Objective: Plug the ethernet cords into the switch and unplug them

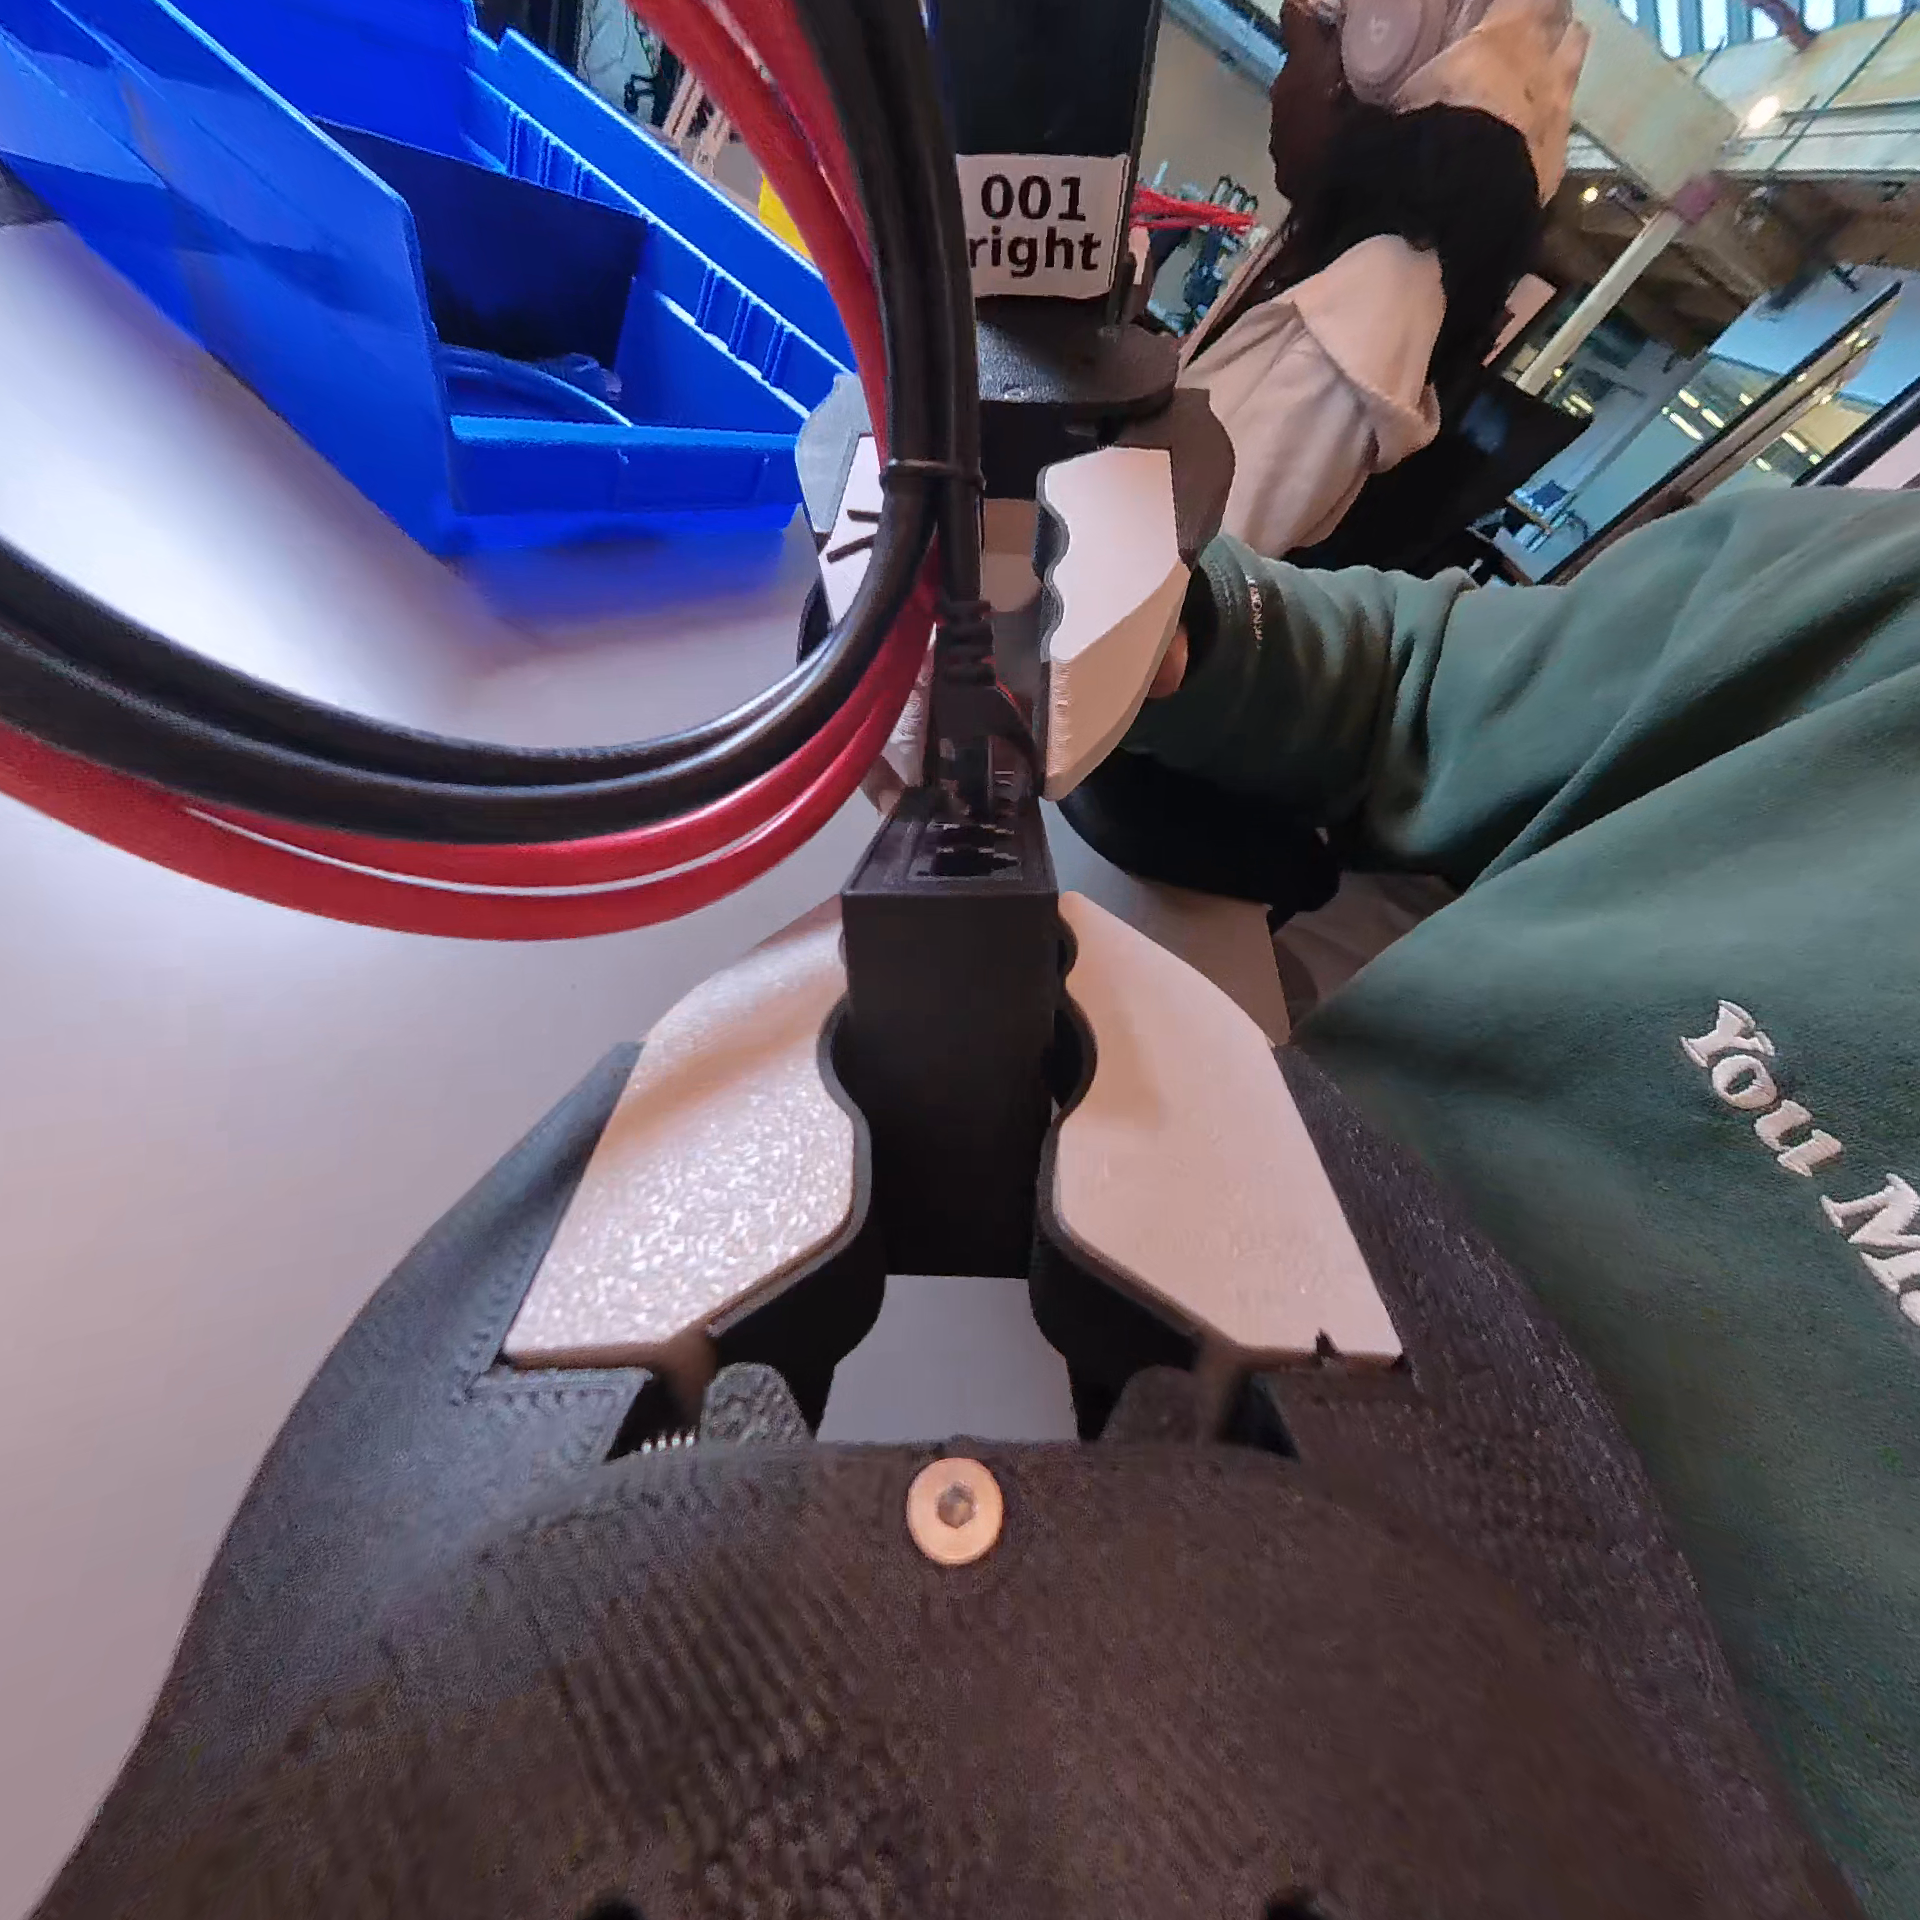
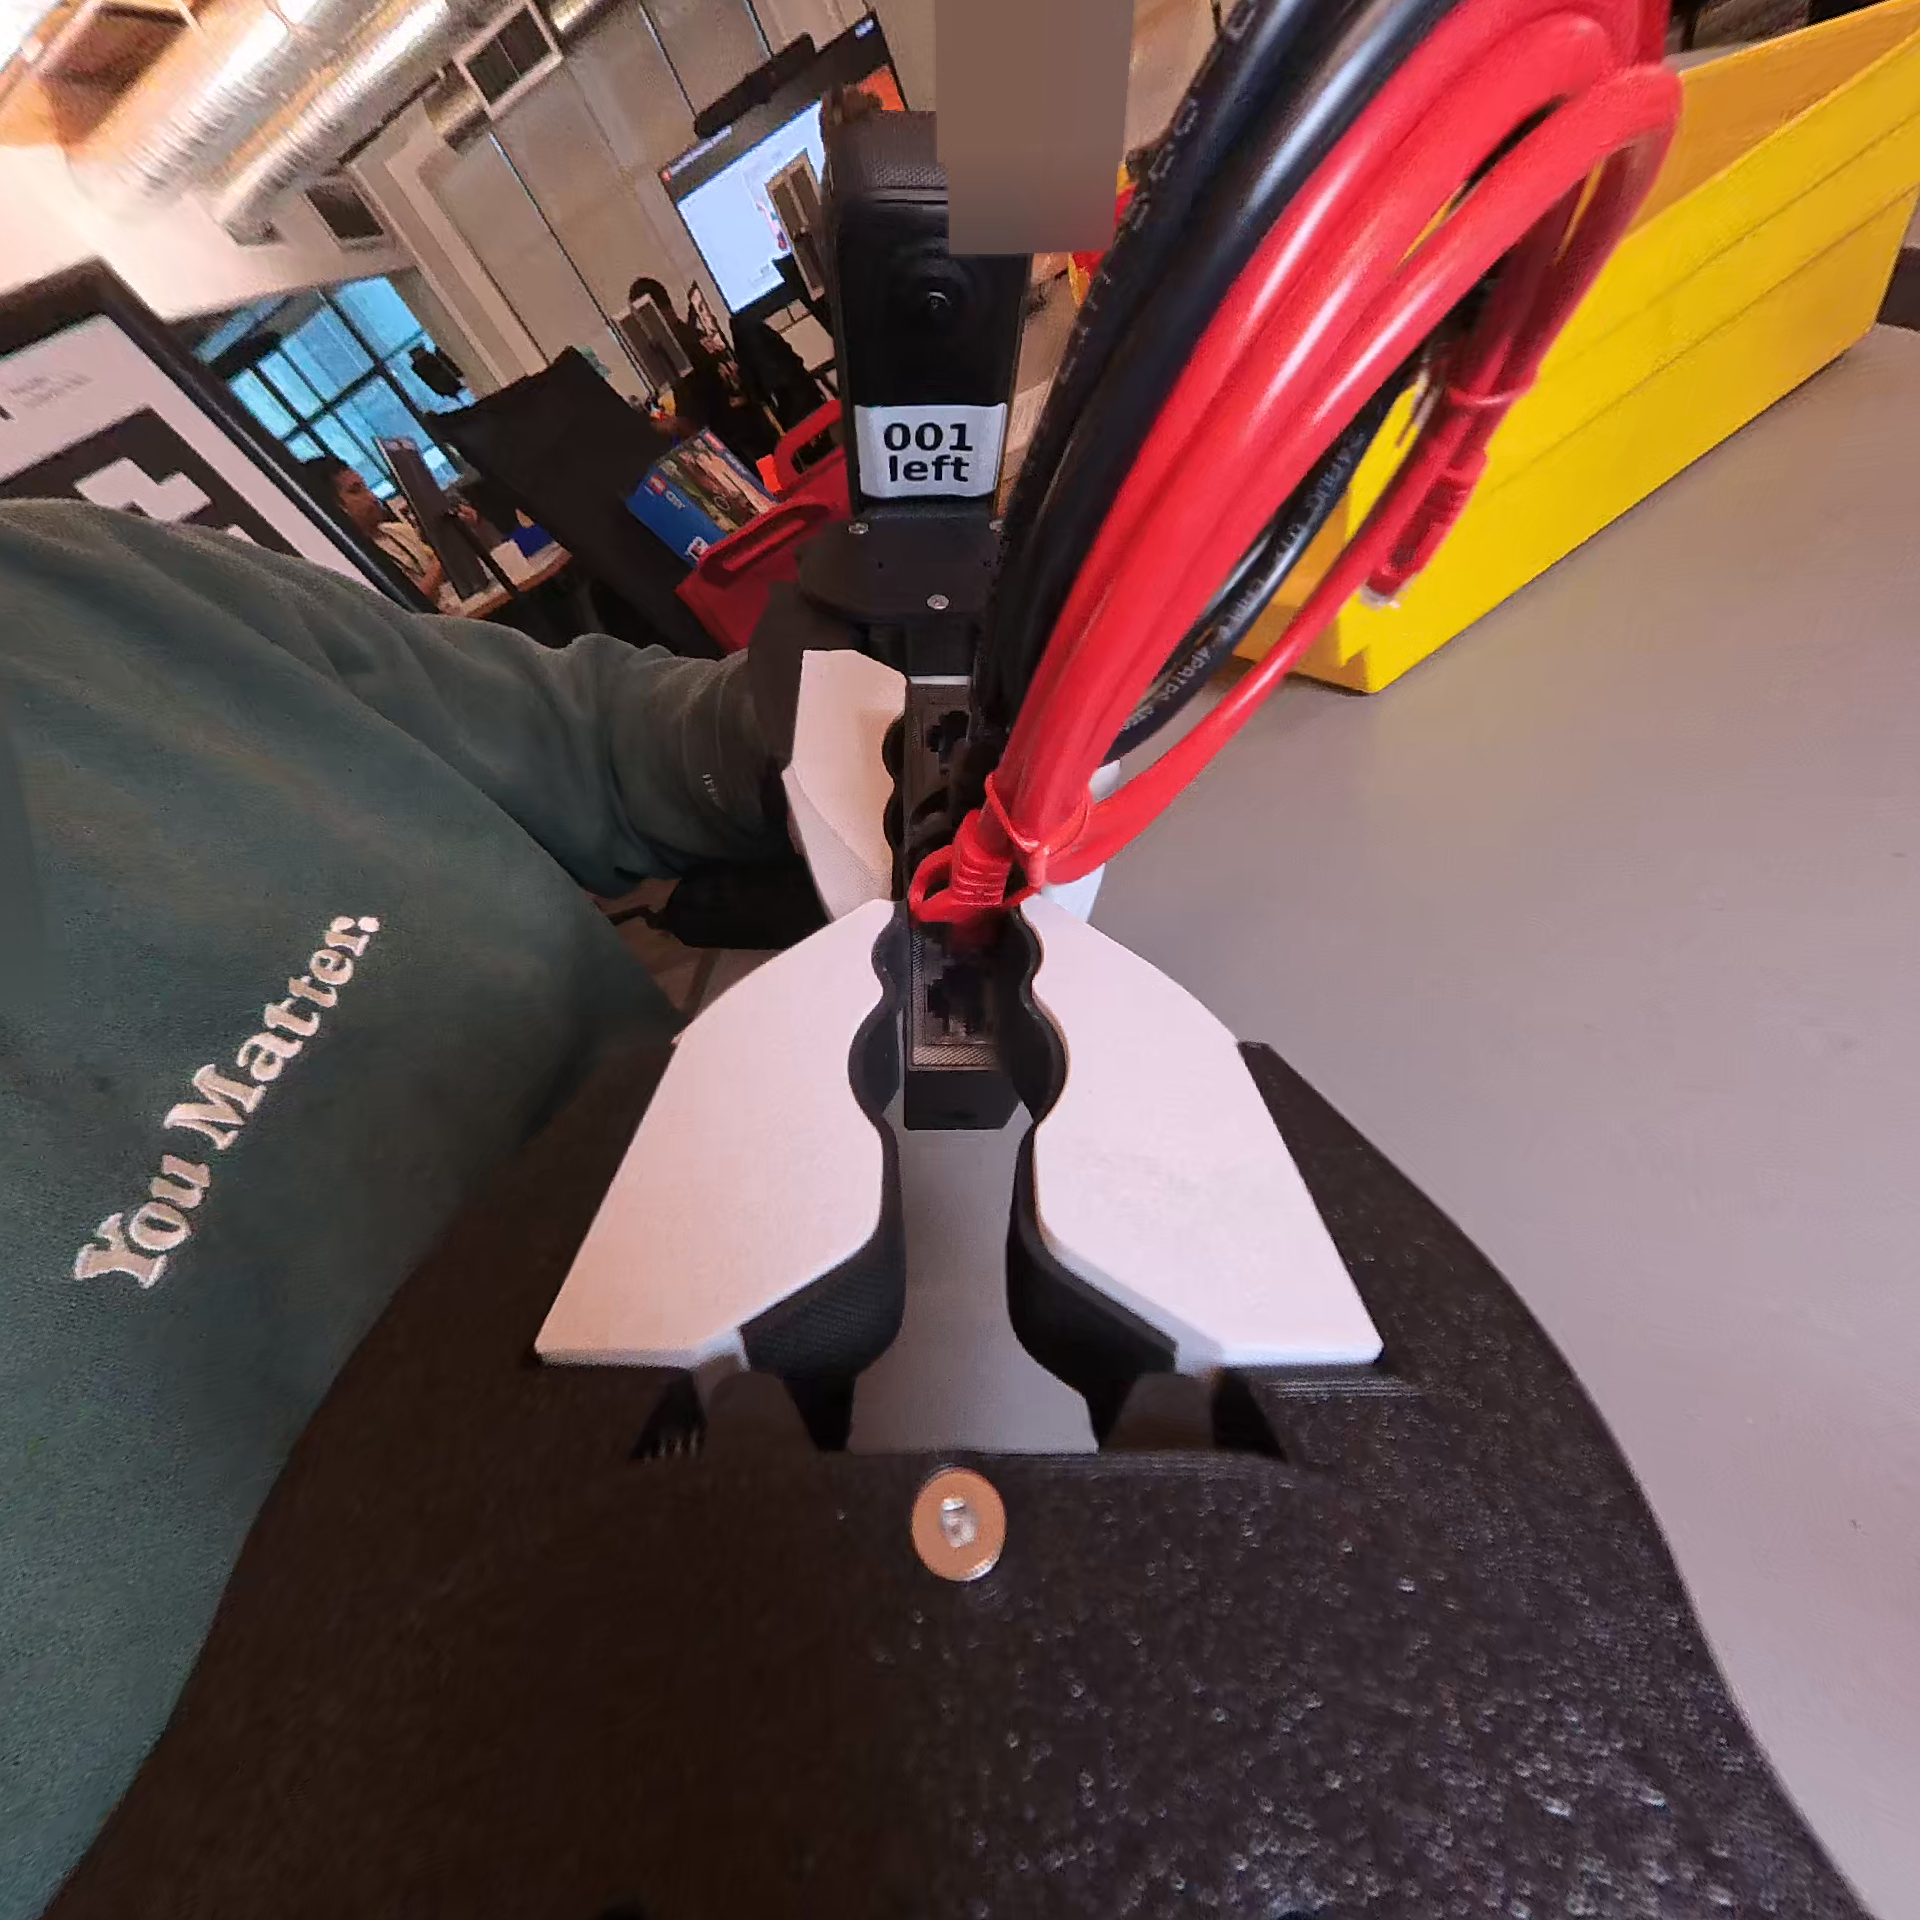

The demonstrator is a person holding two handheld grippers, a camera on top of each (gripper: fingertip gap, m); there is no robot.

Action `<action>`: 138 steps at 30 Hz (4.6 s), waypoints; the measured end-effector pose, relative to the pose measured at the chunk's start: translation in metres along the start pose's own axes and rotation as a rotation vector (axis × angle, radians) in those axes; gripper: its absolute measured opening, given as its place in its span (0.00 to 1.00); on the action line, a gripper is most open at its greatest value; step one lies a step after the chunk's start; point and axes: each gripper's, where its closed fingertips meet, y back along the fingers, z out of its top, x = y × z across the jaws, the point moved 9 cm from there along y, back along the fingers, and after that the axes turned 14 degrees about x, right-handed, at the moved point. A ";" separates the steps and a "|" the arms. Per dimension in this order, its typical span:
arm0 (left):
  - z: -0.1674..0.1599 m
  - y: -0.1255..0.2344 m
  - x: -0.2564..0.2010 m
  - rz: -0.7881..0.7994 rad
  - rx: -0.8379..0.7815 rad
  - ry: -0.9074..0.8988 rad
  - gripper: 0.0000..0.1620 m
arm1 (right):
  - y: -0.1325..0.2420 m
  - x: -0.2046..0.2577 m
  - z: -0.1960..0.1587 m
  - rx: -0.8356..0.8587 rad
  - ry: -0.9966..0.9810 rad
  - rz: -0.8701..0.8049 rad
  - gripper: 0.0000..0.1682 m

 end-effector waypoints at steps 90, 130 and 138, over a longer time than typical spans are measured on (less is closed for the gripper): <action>-0.006 -0.010 -0.003 0.042 0.123 -0.011 0.18 | 0.056 0.005 0.022 0.159 0.022 -0.224 0.20; -0.014 -0.024 -0.014 -0.031 0.231 0.052 0.18 | -0.010 0.019 -0.015 0.043 0.233 -0.157 0.08; 0.002 -0.005 -0.025 -0.040 0.119 -0.060 0.18 | 0.024 0.026 0.006 -0.055 0.316 -0.281 0.08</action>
